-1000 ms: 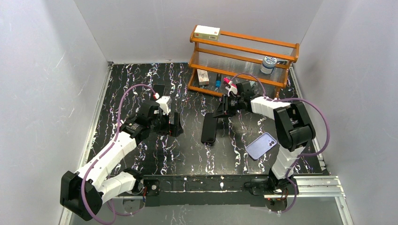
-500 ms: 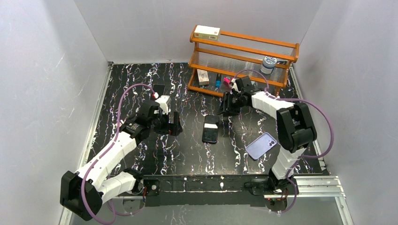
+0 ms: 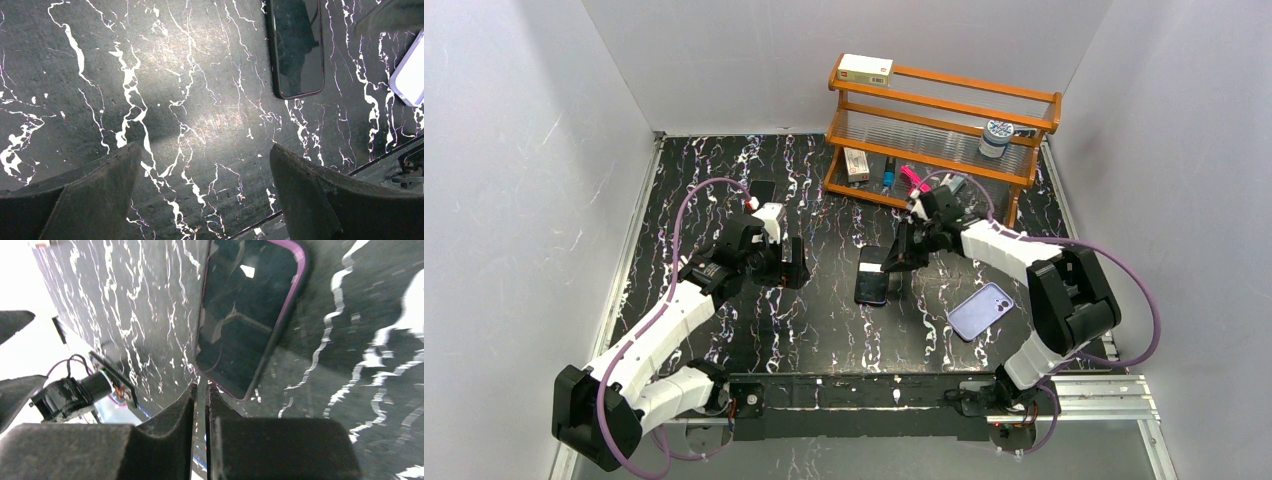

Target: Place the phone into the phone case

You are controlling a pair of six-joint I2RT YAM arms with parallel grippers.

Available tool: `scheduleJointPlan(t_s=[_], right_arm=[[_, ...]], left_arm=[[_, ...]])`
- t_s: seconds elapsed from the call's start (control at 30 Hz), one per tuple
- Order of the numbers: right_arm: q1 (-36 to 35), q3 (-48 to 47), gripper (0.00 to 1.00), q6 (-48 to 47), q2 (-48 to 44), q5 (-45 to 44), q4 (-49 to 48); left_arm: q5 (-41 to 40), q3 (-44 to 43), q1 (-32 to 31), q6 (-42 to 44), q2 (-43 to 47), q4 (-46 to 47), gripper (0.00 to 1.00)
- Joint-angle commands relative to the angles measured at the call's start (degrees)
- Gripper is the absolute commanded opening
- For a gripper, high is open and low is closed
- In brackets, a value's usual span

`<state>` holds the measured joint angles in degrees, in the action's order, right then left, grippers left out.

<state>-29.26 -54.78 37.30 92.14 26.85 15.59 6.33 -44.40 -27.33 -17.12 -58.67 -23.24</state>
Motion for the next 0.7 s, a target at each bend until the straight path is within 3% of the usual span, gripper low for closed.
scheduleJointPlan(t_s=[0.0, 0.3, 0.67], right_arm=[[-3.7, 2.5, 0.16, 4.3, -0.4, -1.1, -5.1], [-7.6, 8.8, 0.13, 5.6, 4.4, -7.8, -8.8], [-7.6, 7.1, 0.18, 6.4, -2.5, -9.0, -5.9]], left_arm=[[-1.0, 0.0, 0.1, 0.3, 1.5, -1.3, 0.98], [-0.7, 0.0, 0.1, 0.2, 1.0, -1.4, 0.98], [-5.4, -2.4, 0.1, -3.4, -3.0, -2.6, 0.98]])
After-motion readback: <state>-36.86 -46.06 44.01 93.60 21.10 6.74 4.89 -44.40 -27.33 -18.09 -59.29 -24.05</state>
